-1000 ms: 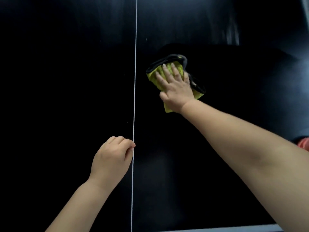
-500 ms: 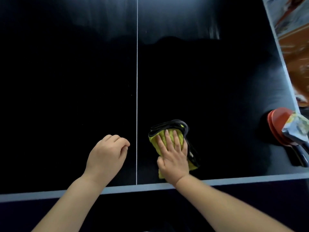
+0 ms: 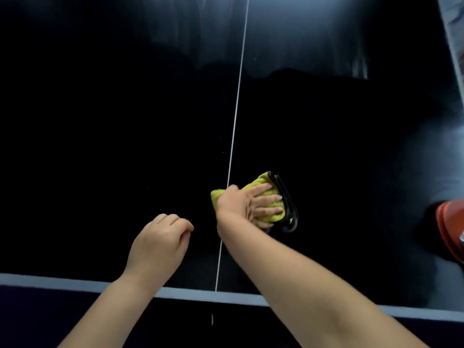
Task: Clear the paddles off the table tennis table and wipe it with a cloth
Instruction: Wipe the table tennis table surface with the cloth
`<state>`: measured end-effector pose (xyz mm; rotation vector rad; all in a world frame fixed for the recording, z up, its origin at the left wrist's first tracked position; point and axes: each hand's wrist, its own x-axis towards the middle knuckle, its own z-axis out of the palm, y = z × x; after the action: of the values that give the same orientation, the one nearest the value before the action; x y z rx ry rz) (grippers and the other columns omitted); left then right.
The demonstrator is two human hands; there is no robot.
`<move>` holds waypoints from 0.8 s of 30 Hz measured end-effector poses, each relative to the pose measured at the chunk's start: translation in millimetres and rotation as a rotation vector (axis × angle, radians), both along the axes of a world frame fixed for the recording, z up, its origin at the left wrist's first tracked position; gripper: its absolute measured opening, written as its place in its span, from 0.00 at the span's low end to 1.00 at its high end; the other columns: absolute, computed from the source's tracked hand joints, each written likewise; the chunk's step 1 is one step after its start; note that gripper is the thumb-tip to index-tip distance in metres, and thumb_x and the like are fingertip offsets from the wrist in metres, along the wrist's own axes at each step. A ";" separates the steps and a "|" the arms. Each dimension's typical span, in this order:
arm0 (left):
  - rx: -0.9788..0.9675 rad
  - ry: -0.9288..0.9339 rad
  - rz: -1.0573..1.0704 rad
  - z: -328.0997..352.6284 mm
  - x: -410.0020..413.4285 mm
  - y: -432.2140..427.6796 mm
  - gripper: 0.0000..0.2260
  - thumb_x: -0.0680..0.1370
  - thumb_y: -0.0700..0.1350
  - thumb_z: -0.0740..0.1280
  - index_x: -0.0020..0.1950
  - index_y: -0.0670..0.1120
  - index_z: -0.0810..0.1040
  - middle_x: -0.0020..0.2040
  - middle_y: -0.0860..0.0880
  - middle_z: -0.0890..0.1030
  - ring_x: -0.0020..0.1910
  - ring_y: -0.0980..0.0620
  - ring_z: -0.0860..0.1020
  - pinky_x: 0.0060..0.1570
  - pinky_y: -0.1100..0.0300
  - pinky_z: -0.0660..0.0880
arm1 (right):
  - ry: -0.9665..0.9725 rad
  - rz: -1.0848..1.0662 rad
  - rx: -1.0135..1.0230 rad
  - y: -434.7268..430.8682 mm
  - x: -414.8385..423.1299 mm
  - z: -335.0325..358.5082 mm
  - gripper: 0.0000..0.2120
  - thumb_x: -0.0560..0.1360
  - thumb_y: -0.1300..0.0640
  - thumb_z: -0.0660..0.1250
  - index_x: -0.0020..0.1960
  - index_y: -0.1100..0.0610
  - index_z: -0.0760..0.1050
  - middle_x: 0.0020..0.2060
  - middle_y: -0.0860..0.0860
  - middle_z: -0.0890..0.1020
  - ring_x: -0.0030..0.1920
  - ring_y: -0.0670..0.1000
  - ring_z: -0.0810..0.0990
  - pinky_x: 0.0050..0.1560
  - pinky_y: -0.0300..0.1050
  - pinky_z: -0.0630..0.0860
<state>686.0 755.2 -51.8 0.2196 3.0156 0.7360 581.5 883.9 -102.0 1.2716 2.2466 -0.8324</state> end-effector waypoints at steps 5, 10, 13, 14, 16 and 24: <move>0.012 -0.046 0.110 -8.2 -32.3 -2.2 0.09 0.73 0.44 0.61 0.43 0.46 0.81 0.38 0.55 0.79 0.39 0.54 0.78 0.37 0.60 0.76 | 0.062 -0.065 -0.022 -4.7 -119.3 8.6 0.40 0.79 0.52 0.59 0.78 0.60 0.34 0.75 0.64 0.31 0.73 0.69 0.28 0.64 0.67 0.26; -0.009 -0.040 0.176 -20.5 -67.6 6.3 0.04 0.72 0.39 0.68 0.42 0.45 0.82 0.37 0.55 0.79 0.38 0.53 0.78 0.38 0.62 0.75 | 0.098 0.086 0.017 -11.0 -213.8 10.4 0.41 0.77 0.52 0.59 0.79 0.59 0.36 0.75 0.64 0.32 0.73 0.68 0.29 0.66 0.70 0.29; 0.001 -0.046 0.213 -25.5 -82.7 11.8 0.05 0.71 0.36 0.71 0.42 0.45 0.82 0.37 0.54 0.79 0.39 0.53 0.78 0.39 0.60 0.76 | 0.165 0.356 0.045 -11.4 -248.0 2.9 0.40 0.77 0.50 0.58 0.79 0.57 0.38 0.76 0.63 0.33 0.74 0.66 0.29 0.68 0.71 0.31; -0.001 -0.035 0.215 -27.3 -85.6 12.6 0.04 0.72 0.38 0.69 0.42 0.46 0.82 0.38 0.55 0.79 0.39 0.53 0.78 0.39 0.61 0.76 | 0.184 0.476 0.071 -10.5 -254.8 -0.5 0.39 0.77 0.49 0.57 0.80 0.56 0.39 0.76 0.62 0.34 0.74 0.66 0.30 0.68 0.71 0.31; -0.004 -0.050 0.213 -28.0 -89.6 14.2 0.06 0.72 0.42 0.65 0.43 0.46 0.81 0.38 0.55 0.79 0.39 0.53 0.78 0.39 0.61 0.76 | 0.220 0.723 0.136 -5.6 -261.2 -8.2 0.37 0.77 0.49 0.56 0.80 0.52 0.42 0.78 0.59 0.36 0.75 0.64 0.31 0.69 0.70 0.32; -0.030 0.011 0.165 -17.9 -78.1 15.6 0.08 0.74 0.42 0.62 0.41 0.46 0.81 0.36 0.54 0.78 0.37 0.53 0.77 0.37 0.60 0.76 | 0.315 1.505 0.245 47.4 -216.8 -6.8 0.35 0.77 0.47 0.57 0.79 0.41 0.44 0.79 0.47 0.40 0.78 0.54 0.36 0.74 0.61 0.36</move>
<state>607.9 770.8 -69.7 -0.0262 3.0801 0.7018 364.8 931.2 -108.8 -0.6819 2.6717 -0.1258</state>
